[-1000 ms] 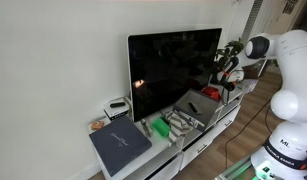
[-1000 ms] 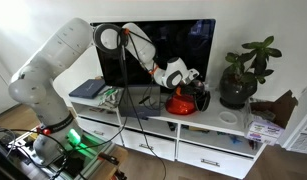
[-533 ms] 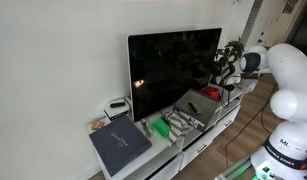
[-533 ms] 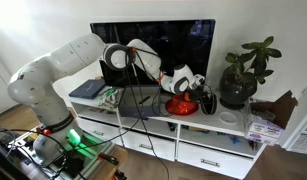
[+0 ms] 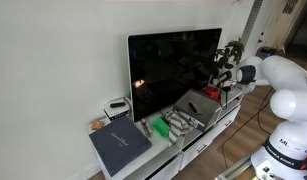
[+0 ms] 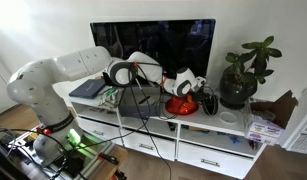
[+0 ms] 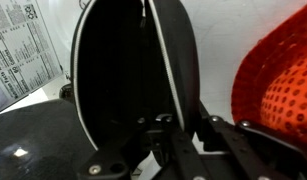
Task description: Pick up the black glasses case from the blue box and put it on the tv stand
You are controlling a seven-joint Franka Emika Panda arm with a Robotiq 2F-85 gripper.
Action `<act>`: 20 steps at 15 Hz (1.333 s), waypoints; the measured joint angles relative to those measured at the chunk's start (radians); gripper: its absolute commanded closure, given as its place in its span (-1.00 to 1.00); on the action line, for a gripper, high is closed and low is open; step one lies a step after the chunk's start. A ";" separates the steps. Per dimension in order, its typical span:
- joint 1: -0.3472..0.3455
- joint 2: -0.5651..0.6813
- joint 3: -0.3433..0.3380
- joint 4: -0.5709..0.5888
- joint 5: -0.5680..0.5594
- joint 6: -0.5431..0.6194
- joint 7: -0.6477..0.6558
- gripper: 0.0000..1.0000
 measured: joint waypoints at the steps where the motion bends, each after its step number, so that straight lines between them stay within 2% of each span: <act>1: -0.002 0.023 0.008 0.033 0.000 -0.008 -0.001 0.25; 2: -0.005 0.043 0.016 0.061 0.000 -0.011 -0.002 0.24; 8: -0.010 0.063 0.055 0.108 0.000 -0.019 -0.004 -0.59; 11: -0.013 0.060 0.066 0.142 0.002 -0.077 -0.006 -0.97; 15: -0.018 0.020 0.067 0.184 0.006 -0.274 0.000 -1.00; 20: -0.025 -0.125 0.071 0.182 0.031 -0.652 0.055 -1.00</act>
